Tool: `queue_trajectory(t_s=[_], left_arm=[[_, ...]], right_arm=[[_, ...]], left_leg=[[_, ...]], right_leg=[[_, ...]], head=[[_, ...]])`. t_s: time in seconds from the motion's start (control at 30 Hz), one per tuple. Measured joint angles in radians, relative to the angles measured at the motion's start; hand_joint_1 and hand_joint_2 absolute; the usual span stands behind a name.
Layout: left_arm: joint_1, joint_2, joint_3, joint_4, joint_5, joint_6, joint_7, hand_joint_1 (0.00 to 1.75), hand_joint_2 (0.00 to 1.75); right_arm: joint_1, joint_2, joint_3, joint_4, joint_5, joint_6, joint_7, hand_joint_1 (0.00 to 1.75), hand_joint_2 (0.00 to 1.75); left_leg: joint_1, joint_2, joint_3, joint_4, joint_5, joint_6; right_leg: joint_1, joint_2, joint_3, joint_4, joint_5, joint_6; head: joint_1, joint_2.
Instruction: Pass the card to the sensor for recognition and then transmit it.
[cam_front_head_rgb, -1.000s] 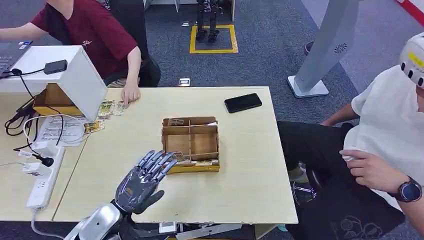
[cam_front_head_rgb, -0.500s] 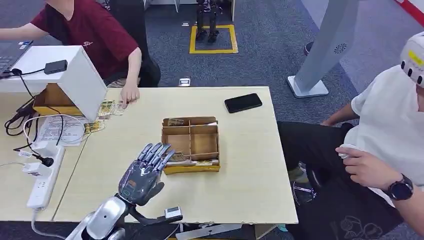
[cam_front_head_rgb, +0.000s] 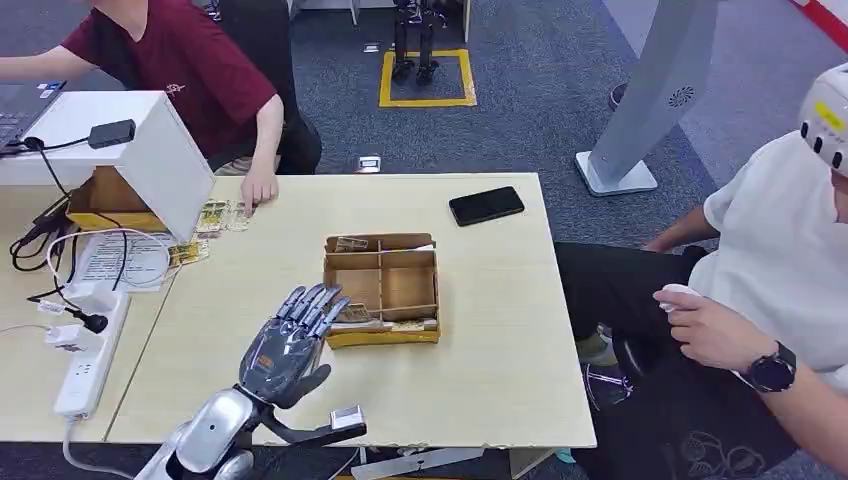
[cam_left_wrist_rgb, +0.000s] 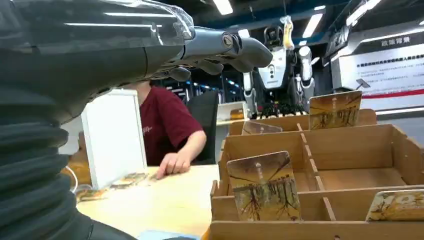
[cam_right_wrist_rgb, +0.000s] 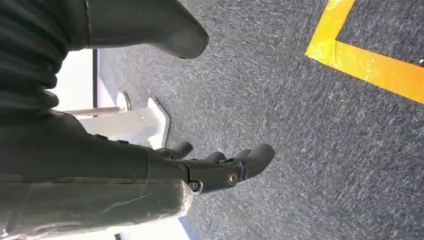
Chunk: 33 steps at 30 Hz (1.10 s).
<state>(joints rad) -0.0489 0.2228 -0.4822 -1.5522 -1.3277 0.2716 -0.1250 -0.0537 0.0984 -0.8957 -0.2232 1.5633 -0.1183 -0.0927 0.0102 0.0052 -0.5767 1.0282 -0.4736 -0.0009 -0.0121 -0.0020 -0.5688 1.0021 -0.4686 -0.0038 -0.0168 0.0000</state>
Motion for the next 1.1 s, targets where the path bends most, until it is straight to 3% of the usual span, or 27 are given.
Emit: queue_trajectory(t_s=[0.37, 1.1], left_arm=[[-0.031, -0.082, 0.0, 0.046, 0.033, -0.041, -0.012, 0.0, 1.75], [-0.069, -0.114, 0.017, 0.117, 0.074, -0.073, -0.01, 0.0, 1.75]], right_arm=[[-0.005, 0.0, 0.0, 0.0, 0.007, -0.003, -0.009, 0.0, 1.75], [-0.005, 0.0, 0.003, 0.0, 0.007, 0.003, -0.004, 0.0, 1.75]], left_leg=[[0.0, 0.0, 0.0, 0.0, 0.0, 0.0], [0.0, 0.0, 0.0, 0.0, 0.0, 0.0]], right_leg=[[0.0, 0.0, 0.0, 0.0, 0.0, 0.0], [0.0, 0.0, 0.0, 0.0, 0.0, 0.0]], head=[[0.0, 0.0], [0.0, 0.0]])
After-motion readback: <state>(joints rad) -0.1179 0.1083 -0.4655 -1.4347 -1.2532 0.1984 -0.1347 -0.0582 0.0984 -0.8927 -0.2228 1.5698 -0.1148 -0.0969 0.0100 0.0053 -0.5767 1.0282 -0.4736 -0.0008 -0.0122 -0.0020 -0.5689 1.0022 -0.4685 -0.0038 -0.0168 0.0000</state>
